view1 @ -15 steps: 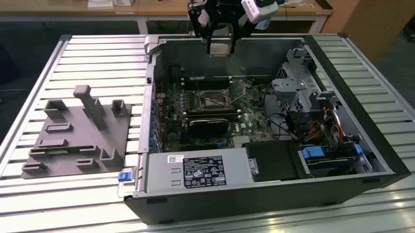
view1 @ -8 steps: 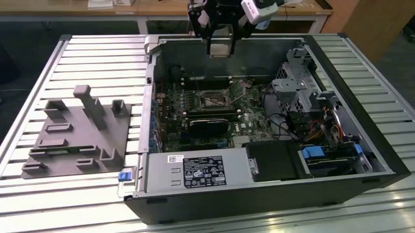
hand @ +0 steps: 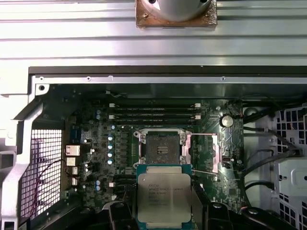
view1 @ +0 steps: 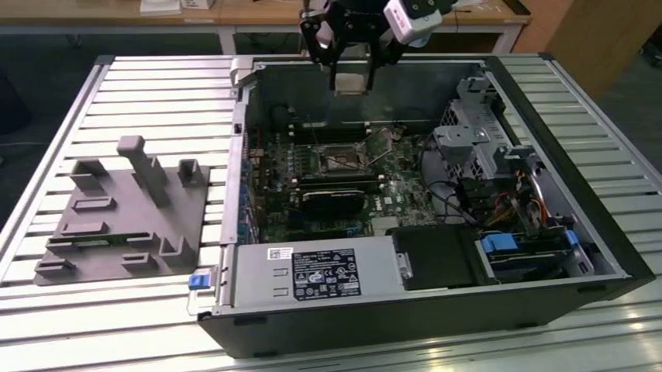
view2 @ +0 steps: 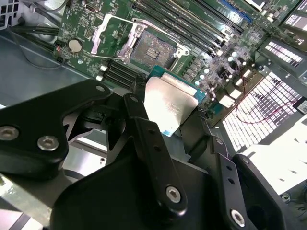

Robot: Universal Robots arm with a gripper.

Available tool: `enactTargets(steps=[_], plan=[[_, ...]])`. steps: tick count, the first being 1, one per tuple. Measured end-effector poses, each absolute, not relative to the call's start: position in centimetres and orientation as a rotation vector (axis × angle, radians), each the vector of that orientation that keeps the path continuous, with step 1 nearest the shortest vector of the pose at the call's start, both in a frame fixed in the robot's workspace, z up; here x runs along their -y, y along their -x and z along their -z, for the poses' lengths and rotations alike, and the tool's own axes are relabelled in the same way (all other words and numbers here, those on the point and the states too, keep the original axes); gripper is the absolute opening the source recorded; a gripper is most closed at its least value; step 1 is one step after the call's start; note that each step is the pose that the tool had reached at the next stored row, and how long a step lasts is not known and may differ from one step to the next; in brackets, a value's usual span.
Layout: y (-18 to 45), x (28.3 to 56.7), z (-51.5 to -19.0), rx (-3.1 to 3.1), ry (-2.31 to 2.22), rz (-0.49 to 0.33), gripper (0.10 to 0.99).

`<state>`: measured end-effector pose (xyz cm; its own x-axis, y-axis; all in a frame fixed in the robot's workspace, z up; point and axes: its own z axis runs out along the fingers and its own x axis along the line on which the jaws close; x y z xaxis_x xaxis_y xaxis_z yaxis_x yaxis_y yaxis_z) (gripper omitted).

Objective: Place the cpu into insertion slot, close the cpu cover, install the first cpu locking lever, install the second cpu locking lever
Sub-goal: 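Place the cpu into insertion slot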

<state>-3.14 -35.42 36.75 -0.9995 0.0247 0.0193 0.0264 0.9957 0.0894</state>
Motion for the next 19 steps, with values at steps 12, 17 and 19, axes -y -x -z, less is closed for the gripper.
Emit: enactTargets(steps=[12, 17, 19], plan=[[3.1, 35.4, -35.7, 3.12, 0.04, 0.14, 0.537], [3.1, 35.4, -35.0, 3.12, 0.04, 0.14, 0.537], [3.1, 35.4, -34.6, 3.12, 0.04, 0.14, 0.537]])
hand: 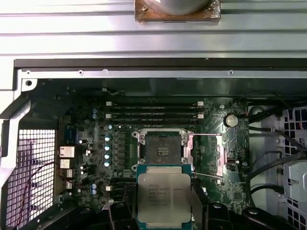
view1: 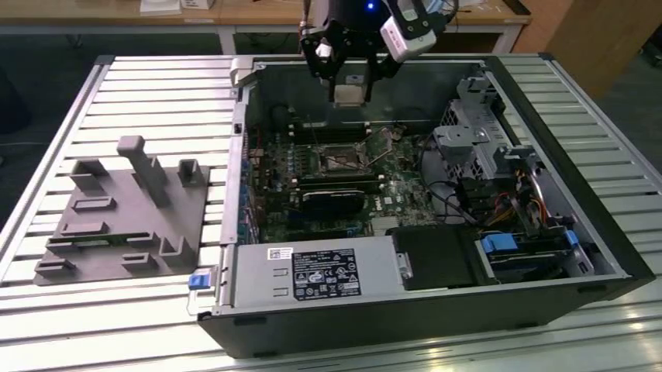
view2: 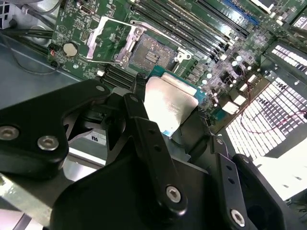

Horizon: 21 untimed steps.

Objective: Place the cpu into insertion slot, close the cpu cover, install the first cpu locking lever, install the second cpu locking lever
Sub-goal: 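Place the cpu into insertion slot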

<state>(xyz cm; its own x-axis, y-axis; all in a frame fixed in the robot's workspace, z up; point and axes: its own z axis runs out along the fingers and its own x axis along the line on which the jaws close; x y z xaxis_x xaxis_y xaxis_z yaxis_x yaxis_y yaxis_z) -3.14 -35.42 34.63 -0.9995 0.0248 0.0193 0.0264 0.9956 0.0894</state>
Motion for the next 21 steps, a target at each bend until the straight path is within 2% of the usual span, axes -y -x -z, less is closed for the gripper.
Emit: enactTargets(steps=[21], plan=[[3.1, 35.2, -30.9, 3.12, 0.04, 0.14, 0.537]])
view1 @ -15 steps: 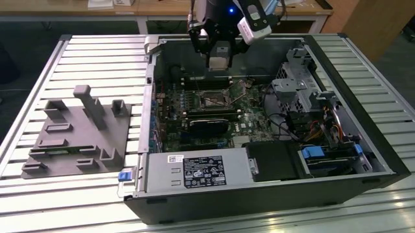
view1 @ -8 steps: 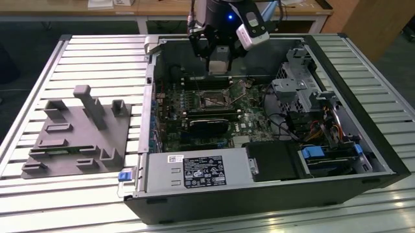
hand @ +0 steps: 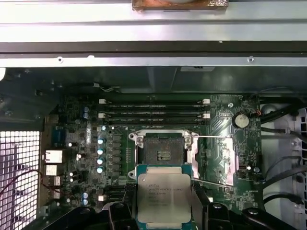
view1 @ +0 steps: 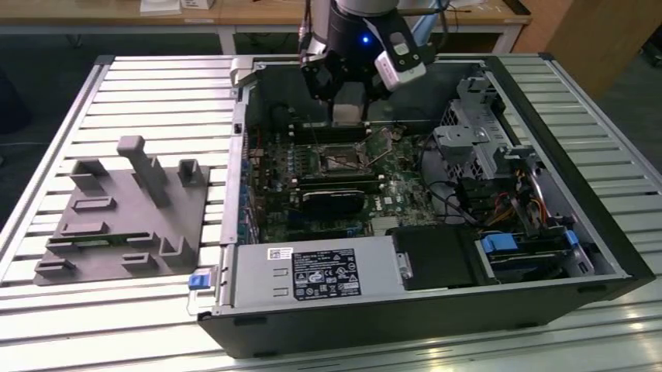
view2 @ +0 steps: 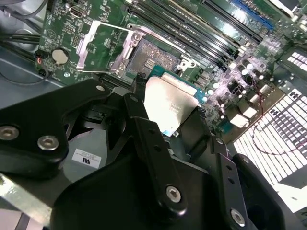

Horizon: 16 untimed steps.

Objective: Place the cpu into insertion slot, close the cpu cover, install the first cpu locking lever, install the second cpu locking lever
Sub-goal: 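Place the cpu into insertion slot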

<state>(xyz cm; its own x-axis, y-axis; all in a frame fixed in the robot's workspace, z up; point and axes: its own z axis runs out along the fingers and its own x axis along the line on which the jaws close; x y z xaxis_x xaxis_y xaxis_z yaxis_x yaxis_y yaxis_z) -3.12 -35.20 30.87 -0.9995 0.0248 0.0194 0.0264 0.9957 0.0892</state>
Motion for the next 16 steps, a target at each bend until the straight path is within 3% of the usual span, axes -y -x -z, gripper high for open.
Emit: enactTargets(steps=[16], plan=[[3.1, 35.2, -28.0, 3.128, 0.04, 0.141, 0.537]])
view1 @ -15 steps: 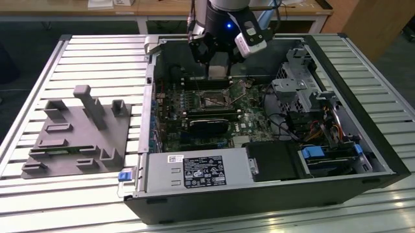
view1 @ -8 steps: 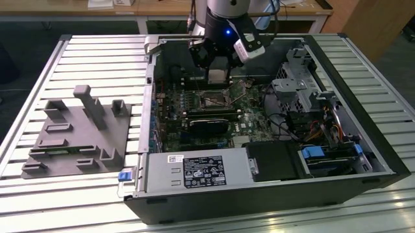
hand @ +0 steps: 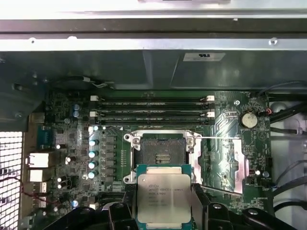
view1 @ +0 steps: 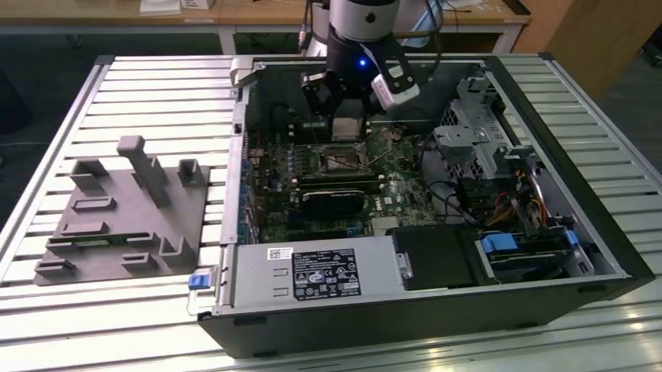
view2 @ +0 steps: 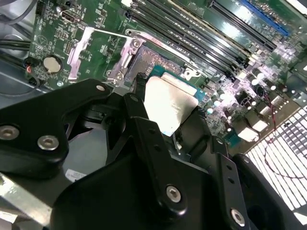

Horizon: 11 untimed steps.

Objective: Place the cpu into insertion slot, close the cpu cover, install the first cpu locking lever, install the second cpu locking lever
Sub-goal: 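Place the cpu into insertion slot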

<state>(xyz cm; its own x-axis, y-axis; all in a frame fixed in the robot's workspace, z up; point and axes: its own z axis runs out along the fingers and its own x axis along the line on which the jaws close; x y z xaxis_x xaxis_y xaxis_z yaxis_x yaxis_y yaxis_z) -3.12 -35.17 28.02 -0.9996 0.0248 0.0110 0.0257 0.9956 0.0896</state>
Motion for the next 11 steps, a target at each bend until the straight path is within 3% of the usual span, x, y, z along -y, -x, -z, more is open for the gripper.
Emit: enactTargets(steps=[11], plan=[[3.1, 35.1, -26.0, 3.132, 0.039, 0.141, 0.537]])
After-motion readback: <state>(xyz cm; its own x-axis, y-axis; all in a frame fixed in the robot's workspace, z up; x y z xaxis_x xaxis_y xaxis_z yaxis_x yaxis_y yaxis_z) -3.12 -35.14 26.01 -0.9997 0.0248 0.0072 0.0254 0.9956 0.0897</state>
